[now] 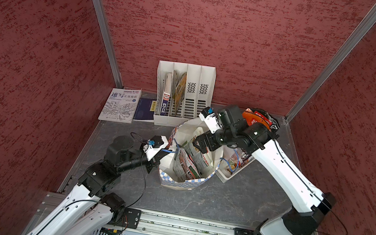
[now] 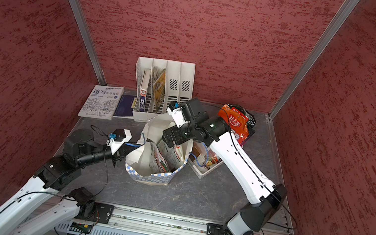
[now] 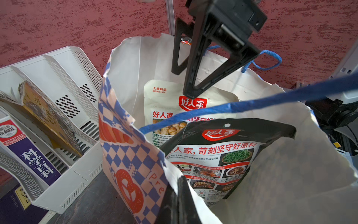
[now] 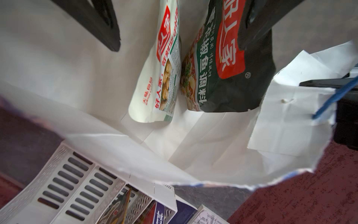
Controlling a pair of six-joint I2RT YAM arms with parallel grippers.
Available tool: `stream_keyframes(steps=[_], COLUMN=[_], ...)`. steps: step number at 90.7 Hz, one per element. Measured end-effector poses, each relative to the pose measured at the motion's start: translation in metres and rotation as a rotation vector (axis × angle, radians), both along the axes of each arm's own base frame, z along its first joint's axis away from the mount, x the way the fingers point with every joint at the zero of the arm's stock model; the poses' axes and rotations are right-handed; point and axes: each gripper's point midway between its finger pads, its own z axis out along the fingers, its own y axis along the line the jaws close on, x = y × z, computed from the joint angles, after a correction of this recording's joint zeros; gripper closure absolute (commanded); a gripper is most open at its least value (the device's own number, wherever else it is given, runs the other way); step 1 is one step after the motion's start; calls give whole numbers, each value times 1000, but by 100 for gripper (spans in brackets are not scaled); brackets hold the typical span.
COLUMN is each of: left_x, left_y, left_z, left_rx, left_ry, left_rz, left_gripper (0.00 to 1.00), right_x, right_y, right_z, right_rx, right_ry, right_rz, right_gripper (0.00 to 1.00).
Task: Place the condiment packets inside the bag
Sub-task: Adjust the condiment packet in the paper bag.
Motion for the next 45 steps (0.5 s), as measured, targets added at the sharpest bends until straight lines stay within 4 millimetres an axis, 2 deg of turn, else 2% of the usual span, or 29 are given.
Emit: stream_keyframes(steps=[10,17,45], left_x=[0,0,1], left_y=[0,0,0], left_z=[1,1,-1], left_rx=[3,7,17], left_ry=[-9,-12,-19], left_rz=[1,3,10], left_gripper=[100,100,100], right_x=[-4,-11,-41], right_y=[4,8,22], right_z=[-19,-24,-12], right_rx=[-30,-24,88], right_ry=[73,118,239], right_rz=[20,45,153], right_gripper=[2,1,1])
